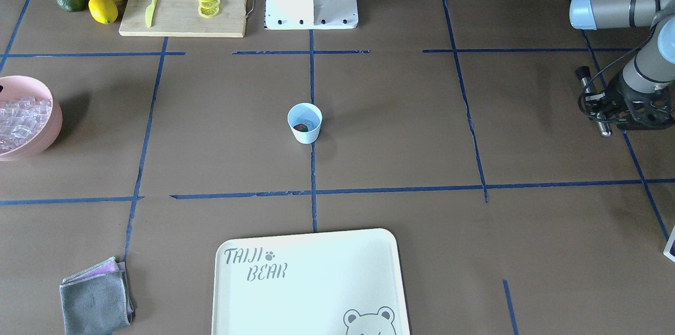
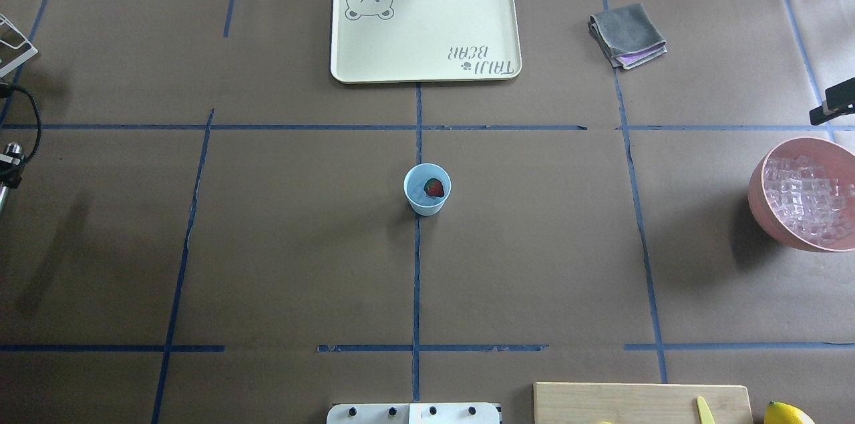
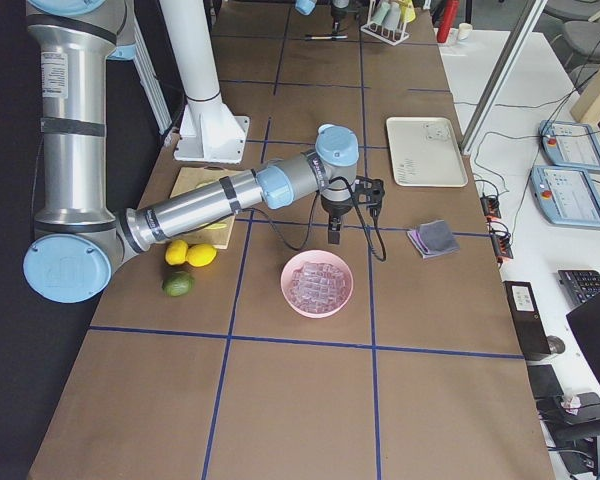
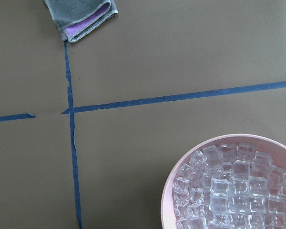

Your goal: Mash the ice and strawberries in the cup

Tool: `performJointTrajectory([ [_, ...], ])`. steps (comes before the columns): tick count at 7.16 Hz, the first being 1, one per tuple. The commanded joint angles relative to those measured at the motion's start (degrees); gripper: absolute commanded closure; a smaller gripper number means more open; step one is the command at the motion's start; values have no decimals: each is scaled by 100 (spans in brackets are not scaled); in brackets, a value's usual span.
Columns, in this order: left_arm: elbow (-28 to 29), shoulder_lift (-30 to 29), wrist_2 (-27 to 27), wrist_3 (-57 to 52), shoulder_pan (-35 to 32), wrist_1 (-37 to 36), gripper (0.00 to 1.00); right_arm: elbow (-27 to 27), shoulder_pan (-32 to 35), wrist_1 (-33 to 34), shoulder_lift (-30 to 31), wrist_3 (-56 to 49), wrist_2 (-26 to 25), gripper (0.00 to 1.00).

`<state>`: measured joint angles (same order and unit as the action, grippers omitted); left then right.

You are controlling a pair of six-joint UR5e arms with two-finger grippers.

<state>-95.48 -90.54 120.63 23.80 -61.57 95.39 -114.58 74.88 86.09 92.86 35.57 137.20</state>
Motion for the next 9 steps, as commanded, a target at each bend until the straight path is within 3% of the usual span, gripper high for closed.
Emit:
performJointTrajectory([
  [1, 957, -365, 13, -139, -13, -12, 100, -2, 0, -4, 4, 11, 0, 0],
  [3, 1163, -508, 135, -122, -13, -29, 100, -29, 0, -4, 4, 20, 0, 0],
  [4, 1181, -508, 441, -104, -13, -64, 100, -29, 0, -4, 4, 20, 0, 0],
  [7, 1189, -508, 462, 19, -21, -100, 100, -38, 0, -4, 4, 20, 0, 0],
  [8, 1181, -508, 462, 19, -21, -100, 90, -38, 0, -4, 4, 20, 0, 0],
  [9, 1181, -491, 453, 19, -39, -74, 1, -38, 0, -4, 4, 20, 0, 0],
])
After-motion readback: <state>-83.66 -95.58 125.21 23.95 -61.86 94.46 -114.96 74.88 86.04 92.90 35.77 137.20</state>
